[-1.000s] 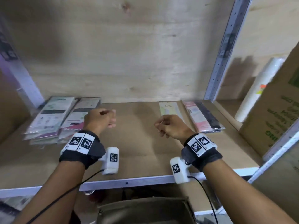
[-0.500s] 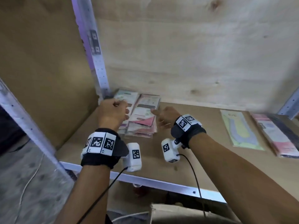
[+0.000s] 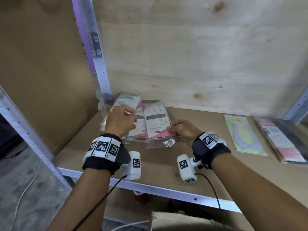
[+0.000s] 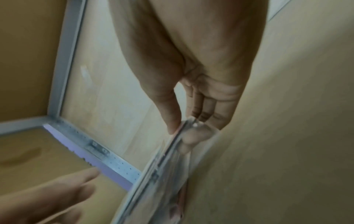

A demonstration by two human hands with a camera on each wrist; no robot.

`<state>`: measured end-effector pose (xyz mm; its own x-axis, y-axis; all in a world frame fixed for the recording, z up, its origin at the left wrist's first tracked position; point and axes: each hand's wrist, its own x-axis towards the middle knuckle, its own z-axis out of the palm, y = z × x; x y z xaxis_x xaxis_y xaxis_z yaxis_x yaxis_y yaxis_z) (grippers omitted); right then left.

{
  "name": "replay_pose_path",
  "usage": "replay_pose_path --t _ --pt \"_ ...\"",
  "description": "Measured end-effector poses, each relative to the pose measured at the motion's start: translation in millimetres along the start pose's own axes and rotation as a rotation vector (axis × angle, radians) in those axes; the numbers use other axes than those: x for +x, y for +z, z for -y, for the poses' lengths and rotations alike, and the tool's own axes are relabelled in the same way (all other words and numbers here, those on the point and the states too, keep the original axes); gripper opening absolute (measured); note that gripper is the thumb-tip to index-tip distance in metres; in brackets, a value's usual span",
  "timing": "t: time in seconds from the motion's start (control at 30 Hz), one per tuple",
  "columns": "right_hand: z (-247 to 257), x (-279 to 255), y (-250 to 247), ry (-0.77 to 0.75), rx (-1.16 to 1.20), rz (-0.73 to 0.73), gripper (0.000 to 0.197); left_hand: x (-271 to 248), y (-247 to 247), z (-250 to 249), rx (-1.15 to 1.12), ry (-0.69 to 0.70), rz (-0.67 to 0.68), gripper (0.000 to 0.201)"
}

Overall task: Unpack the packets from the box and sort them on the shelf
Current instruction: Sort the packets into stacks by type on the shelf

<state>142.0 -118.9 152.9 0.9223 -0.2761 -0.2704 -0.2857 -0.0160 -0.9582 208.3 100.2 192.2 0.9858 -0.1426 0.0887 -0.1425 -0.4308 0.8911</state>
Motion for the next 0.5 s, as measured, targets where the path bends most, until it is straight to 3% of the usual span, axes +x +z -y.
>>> replay_pose_path --t 0.2,0.37,0.5 --pt "-7 -51 -51 -0.075 0.265 0.018 0.036 -20 34 -16 0.336 0.226 0.204 0.062" --pt "-3 -89 -92 -0.112 0.428 0.046 0.011 -34 68 -31 0.377 0.468 0.23 0.044" --pt "4 -112 -123 -0.114 0.519 0.024 0.013 -48 92 -46 0.308 0.597 0.242 0.027"
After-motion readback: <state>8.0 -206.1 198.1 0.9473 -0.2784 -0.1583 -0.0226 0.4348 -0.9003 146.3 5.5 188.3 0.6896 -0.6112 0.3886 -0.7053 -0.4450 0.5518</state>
